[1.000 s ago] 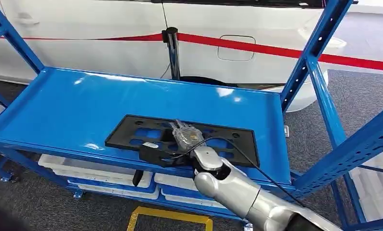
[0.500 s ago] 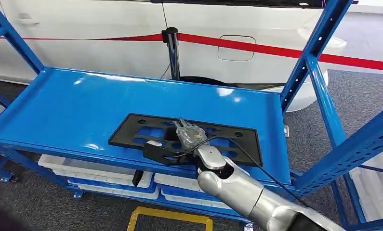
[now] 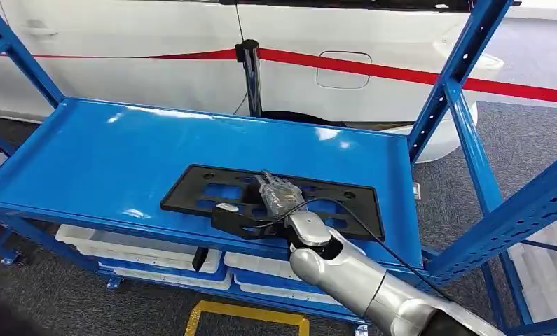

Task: Take the parts from the cabinet and place them on the table.

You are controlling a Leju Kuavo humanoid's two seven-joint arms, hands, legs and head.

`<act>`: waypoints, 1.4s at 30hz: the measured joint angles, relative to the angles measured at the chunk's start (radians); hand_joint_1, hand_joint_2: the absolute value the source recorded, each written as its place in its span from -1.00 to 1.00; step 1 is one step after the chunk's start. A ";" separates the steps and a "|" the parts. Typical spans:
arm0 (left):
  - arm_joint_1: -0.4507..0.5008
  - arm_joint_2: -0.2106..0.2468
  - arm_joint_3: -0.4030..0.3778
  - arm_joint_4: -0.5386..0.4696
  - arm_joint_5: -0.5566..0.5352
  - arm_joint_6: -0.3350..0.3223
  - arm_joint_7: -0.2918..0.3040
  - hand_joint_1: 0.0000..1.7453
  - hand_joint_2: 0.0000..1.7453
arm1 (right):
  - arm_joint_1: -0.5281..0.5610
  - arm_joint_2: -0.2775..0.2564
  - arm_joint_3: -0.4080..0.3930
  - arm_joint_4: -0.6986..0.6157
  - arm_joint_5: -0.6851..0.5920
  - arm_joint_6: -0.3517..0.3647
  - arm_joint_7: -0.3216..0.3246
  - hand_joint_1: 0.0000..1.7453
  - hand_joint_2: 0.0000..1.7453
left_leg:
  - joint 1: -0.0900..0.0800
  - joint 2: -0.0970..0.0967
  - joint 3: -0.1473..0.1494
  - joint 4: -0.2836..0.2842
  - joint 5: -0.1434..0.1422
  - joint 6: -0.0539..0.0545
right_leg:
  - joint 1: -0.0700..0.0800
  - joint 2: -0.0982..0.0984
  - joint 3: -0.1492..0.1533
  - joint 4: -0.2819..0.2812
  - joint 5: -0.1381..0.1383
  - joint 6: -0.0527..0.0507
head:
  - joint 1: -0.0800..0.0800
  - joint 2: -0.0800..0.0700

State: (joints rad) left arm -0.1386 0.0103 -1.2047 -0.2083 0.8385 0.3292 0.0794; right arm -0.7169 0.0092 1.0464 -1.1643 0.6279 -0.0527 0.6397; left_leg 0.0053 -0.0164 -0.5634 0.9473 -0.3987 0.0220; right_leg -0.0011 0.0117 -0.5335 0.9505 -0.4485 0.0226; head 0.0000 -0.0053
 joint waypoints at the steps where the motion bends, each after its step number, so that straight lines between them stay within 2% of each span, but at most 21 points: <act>1: -0.001 0.001 0.001 0.001 0.000 0.000 0.000 1.00 1.00 | 0.000 0.000 0.000 0.000 0.000 0.000 -0.001 -1.00 1.00 | 0.000 0.000 0.000 0.000 0.000 0.000 | 0.000 0.000 0.000 0.000 0.000 0.000 | 0.000 0.000; 7: -0.003 0.003 0.003 0.002 0.000 -0.001 -0.001 1.00 1.00 | 0.000 0.000 0.000 0.000 0.000 0.000 -0.003 -1.00 1.00 | 0.000 0.000 0.000 0.000 0.000 0.000 | 0.000 0.000 0.000 0.000 0.000 0.000 | 0.000 0.000; 8: -0.003 0.003 0.003 0.002 0.000 -0.001 -0.001 -1.00 1.00 | 0.000 -0.001 0.000 0.000 0.000 0.000 -0.005 -1.00 1.00 | 0.000 0.000 0.000 0.000 0.000 0.000 | 0.000 0.000 0.000 0.000 0.000 0.000 | 0.000 0.000; 9: -0.003 0.004 0.003 0.002 0.000 -0.001 -0.001 -1.00 -1.00 | 0.000 -0.001 0.000 0.000 0.000 0.000 -0.006 -1.00 1.00 | 0.000 0.000 0.000 0.000 0.000 0.000 | 0.000 0.000 0.000 0.000 0.000 0.000 | 0.000 0.000; 13: 0.002 0.003 0.003 0.002 0.002 -0.005 0.002 -1.00 -1.00 | 0.000 -0.001 0.000 0.000 -0.008 0.000 -0.015 -1.00 1.00 | 0.000 0.000 0.001 0.000 0.000 0.000 | 0.000 0.000 0.001 0.000 0.000 0.000 | 0.000 0.000; 14: 0.003 0.002 0.003 0.002 0.002 -0.009 0.005 -1.00 -1.00 | 0.000 -0.001 0.000 0.000 -0.008 0.000 -0.016 -0.52 1.00 | 0.000 0.000 0.001 0.000 0.000 0.000 | 0.000 0.000 0.001 0.000 0.000 0.000 | 0.000 0.000; 15: 0.005 0.002 0.003 0.002 0.002 -0.012 0.006 -1.00 -1.00 | 0.000 -0.001 0.000 0.000 -0.009 0.000 -0.016 1.00 1.00 | 0.000 0.000 0.001 0.000 0.000 0.000 | 0.000 0.000 0.001 0.000 0.000 0.000 | 0.000 0.000; 42: 0.013 0.001 0.002 0.002 -0.004 -0.011 0.019 -1.00 -1.00 | -0.016 -0.003 0.000 -0.005 -0.012 0.007 -0.018 1.00 1.00 | 0.000 0.001 0.002 0.000 0.000 0.000 | 0.001 0.000 0.002 0.000 0.000 0.000 | 0.000 0.000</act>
State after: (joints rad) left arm -0.1252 0.0114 -1.2024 -0.2060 0.8343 0.3185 0.0980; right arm -0.7333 0.0057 1.0468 -1.1696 0.6161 -0.0454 0.6222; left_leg 0.0054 -0.0158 -0.5612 0.9469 -0.3988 0.0219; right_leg -0.0006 0.0118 -0.5318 0.9504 -0.4488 0.0223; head 0.0000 -0.0053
